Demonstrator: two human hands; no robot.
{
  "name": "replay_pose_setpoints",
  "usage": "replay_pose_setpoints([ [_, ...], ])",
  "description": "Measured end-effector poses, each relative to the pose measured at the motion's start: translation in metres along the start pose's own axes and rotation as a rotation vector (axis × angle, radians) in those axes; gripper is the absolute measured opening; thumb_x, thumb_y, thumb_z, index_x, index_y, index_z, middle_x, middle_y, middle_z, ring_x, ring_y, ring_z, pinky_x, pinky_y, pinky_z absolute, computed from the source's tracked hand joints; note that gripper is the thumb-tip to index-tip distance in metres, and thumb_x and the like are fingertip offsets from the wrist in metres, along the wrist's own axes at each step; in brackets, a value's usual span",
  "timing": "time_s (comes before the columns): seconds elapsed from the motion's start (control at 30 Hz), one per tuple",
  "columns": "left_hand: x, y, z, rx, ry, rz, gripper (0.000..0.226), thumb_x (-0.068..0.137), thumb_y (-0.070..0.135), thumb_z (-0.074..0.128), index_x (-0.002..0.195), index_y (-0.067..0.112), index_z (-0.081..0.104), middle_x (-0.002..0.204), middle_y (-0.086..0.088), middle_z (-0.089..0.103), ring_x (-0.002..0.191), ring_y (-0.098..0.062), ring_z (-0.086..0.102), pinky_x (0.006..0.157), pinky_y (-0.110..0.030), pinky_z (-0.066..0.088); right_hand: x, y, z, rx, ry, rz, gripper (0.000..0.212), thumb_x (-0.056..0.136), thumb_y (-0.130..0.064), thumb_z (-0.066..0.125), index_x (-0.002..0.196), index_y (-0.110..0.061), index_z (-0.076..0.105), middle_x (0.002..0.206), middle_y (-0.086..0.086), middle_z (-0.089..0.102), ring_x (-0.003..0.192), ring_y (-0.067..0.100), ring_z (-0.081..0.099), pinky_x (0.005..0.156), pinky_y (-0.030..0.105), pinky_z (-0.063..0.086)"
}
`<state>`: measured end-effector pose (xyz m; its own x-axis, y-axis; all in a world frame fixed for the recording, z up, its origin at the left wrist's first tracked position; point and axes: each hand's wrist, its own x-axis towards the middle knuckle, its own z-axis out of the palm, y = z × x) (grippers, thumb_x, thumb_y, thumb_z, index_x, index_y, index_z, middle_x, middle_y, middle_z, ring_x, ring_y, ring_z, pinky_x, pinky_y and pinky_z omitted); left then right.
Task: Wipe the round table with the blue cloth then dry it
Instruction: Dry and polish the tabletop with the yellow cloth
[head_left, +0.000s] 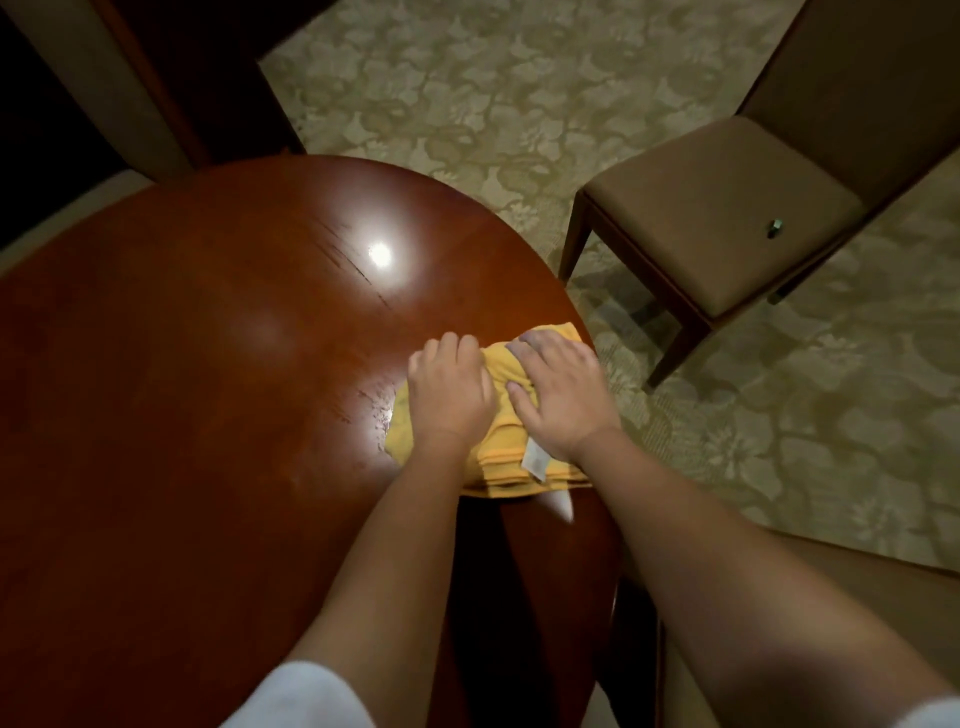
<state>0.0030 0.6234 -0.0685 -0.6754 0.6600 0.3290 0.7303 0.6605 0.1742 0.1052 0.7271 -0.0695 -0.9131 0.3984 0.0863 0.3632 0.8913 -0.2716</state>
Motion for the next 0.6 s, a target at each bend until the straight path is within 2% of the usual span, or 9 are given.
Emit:
replay_pose_setpoints([
  [0.23,-0.049,0.007,-0.021,-0.002,-0.008,0.085,0.015,0.072,0.019,0.039,0.074,0.011,0.052,0.071,-0.006,0.05,0.065,-0.028,0.05,0.067,-0.036,0.027,-0.053,-0.011,-0.004,-0.008,-0.051,0.045,0.054,0.091,-0.045,0.029,0.132,-0.016,0.05,0.136,0.003,0.048,0.129,0.021,0.039,0.107,0.036,0.024],
  [0.6,-0.153,0.025,-0.052,-0.167,-0.054,0.155,0.012,0.074,0.02,0.04,0.072,0.013,0.049,0.067,-0.003,0.048,0.064,-0.027,0.05,0.068,-0.038,0.034,-0.181,-0.055,-0.003,0.043,0.003,0.192,0.046,0.093,-0.04,0.036,0.129,-0.017,0.052,0.134,0.003,0.051,0.13,0.023,0.044,0.109,0.037,0.022],
])
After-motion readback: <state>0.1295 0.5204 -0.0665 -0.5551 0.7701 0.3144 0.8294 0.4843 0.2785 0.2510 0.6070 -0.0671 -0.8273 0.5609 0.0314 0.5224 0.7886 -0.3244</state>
